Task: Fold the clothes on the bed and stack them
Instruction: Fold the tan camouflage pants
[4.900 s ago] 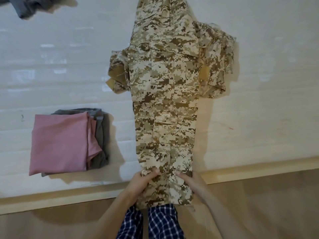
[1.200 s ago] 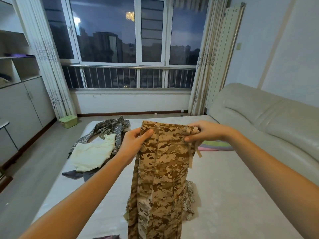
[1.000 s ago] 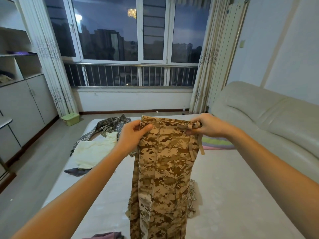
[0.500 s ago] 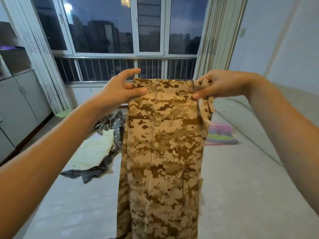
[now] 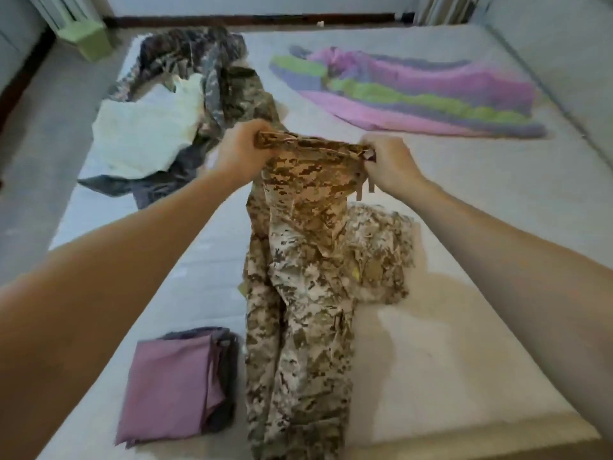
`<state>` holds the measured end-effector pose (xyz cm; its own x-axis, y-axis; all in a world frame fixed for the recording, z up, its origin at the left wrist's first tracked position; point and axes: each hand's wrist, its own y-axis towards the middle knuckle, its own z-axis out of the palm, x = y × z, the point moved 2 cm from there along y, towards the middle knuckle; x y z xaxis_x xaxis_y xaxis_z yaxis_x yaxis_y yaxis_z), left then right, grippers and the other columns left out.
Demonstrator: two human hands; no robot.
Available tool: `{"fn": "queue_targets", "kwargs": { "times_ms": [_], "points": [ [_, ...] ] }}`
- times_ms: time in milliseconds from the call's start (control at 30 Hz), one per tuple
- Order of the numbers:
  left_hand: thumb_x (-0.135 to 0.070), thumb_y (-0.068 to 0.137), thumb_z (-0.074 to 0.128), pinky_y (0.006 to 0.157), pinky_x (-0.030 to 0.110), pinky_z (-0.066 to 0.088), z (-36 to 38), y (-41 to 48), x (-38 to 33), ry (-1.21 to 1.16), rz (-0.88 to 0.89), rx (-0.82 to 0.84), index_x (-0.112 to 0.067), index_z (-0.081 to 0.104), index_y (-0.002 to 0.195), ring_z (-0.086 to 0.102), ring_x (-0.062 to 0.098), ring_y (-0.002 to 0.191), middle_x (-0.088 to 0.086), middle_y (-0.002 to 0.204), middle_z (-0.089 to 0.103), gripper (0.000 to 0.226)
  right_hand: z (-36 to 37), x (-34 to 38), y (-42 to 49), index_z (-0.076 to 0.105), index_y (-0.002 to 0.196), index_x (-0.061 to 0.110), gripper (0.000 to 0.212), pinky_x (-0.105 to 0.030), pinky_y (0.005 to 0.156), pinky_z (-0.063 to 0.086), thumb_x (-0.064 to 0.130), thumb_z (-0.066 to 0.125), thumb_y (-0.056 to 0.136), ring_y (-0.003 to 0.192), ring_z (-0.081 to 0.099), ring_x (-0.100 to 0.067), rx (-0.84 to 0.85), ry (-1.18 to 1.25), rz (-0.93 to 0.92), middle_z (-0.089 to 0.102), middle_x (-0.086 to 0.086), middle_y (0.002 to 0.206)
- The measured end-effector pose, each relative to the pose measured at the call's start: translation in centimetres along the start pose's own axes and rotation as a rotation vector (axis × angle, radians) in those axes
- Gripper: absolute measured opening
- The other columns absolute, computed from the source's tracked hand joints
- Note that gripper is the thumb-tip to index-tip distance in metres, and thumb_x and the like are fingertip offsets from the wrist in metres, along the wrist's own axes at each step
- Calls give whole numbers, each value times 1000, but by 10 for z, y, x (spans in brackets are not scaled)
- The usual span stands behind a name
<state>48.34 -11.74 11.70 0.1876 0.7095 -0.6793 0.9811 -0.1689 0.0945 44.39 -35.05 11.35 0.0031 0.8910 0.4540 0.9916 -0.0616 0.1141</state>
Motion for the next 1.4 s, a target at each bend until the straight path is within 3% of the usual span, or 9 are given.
{"fn": "queue_targets", "kwargs": {
  "times_ms": [200, 433, 600, 867, 967, 1100, 1200, 1300, 1400],
  "points": [
    [-18, 86, 68, 84, 28, 55, -21, -32, -19, -318, 39, 20, -21, 64, 100, 65, 6, 84, -11, 90, 68, 15, -40, 4, -26, 60, 85, 11, 21, -16, 52, 37, -7, 49, 80, 59, 54, 0, -46, 320, -16, 56, 0, 69],
    [-25, 80, 67, 60, 6, 50, -138, -108, -132, -602, 356, 146, -36, 64, 93, 68, -5, 74, -20, 85, 72, 17, -213, 68, -99, 69, 73, 33, 10, -10, 56, 45, 35, 77, 68, 63, 57, 3, 167, 630, -194, 63, 17, 66],
    [-28, 83, 70, 80, 29, 58, -148, -27, -147, -369, 230, 71, -32, 65, 96, 69, 6, 89, -11, 91, 73, 14, -242, 86, -30, 59, 55, 28, 27, -12, 44, 37, 25, 77, 75, 51, 50, 2, 164, 361, 25, 53, 16, 50],
    [-18, 91, 58, 73, 25, 42, -35, 64, -53, -114, -115, -72, -17, 32, 143, 54, 15, 90, 7, 123, 58, 58, -72, 43, 71, 47, 90, 22, 21, -19, 45, 47, 8, 62, 88, 46, 55, -1, 195, 715, 392, 56, 2, 72],
    [-17, 91, 58, 82, 30, 40, 33, 10, 24, 4, -205, 119, -14, 33, 143, 53, 30, 113, 15, 134, 50, 59, 19, 7, 32, 37, 124, 29, 44, -27, 73, 48, 21, 63, 89, 84, 60, -5, 373, 804, 496, 58, 8, 102],
    [-18, 94, 56, 87, 32, 42, 124, -134, 129, 11, -485, 419, -10, 46, 134, 54, 30, 117, 13, 134, 52, 43, 142, -58, -97, 29, 145, 15, 61, -44, 100, 43, 24, 59, 92, 126, 46, -34, 630, 504, 690, 43, -17, 142],
    [-21, 94, 56, 81, 27, 42, 171, -231, 161, -66, -550, 416, -9, 58, 121, 58, 27, 110, 9, 118, 62, 30, 201, -90, -203, 40, 136, 4, 48, -34, 91, 43, 12, 57, 92, 122, 48, -31, 642, 552, 932, 46, -15, 137],
    [-49, 93, 49, 93, 33, 47, 194, -294, 159, -172, -657, 312, -15, 56, 127, 58, 19, 111, 2, 119, 62, 49, 241, -104, -277, 44, 118, 14, 31, -30, 83, 49, 6, 58, 90, 99, 56, -23, 636, 642, 1070, 55, -5, 102],
    [-76, 81, 41, 97, 38, 45, 199, -318, 147, -137, -637, 230, -29, 48, 132, 52, 11, 114, -10, 124, 56, 70, 263, -106, -314, 45, 111, 16, 33, -35, 89, 47, 22, 66, 87, 100, 52, -19, 622, 749, 1176, 53, 1, 101]
  ]
}}
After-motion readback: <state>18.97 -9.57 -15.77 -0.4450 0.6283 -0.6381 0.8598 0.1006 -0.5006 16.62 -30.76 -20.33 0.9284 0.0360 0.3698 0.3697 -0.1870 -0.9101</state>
